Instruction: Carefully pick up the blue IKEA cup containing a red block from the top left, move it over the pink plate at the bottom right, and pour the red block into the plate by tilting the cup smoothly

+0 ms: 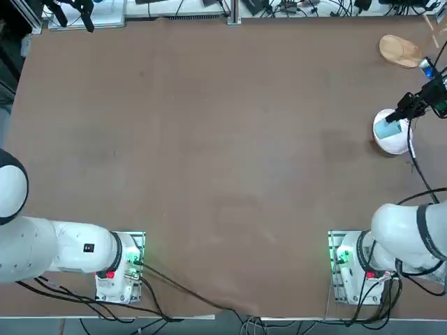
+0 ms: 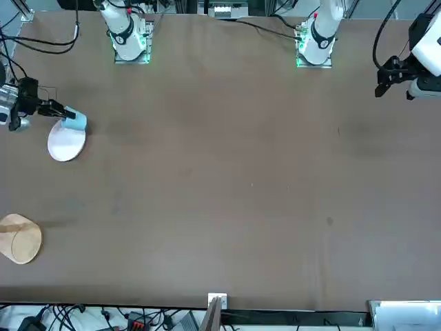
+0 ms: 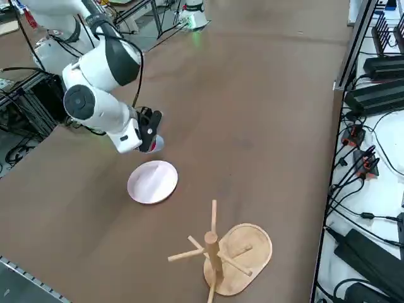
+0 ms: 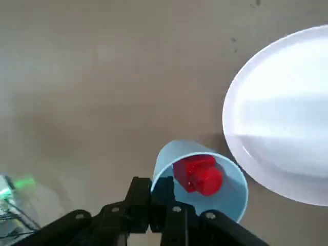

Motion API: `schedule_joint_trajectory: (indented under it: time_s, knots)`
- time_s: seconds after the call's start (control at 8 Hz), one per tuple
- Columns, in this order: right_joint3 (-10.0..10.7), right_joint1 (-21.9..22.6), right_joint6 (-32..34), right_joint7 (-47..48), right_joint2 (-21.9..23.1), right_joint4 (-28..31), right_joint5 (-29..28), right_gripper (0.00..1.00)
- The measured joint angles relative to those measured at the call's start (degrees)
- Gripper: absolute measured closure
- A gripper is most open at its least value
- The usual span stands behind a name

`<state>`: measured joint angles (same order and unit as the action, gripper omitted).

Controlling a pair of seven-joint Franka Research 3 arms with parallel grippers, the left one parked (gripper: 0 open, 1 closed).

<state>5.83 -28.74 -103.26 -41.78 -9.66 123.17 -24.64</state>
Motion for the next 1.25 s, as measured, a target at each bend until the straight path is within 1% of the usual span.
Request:
schedule_joint_trajectory:
  time_s: [0.38, 0.5, 0.88, 1.0, 1.25]
  knots:
    - [-0.01, -2.06, 8.57, 0.05, -4.04, -6.43, -2.82, 0.98]
    - [0.00, -2.85, 10.06, -1.35, -5.02, -7.85, -3.85, 0.98]
    - [0.00, -5.10, 10.66, -8.61, -8.28, -8.55, -6.43, 0.98]
    - [0.00, -6.13, 11.81, -11.29, -9.89, -9.03, -7.00, 0.98]
    - [0.01, -8.47, 16.17, -15.42, -12.85, -11.56, -8.45, 0.98]
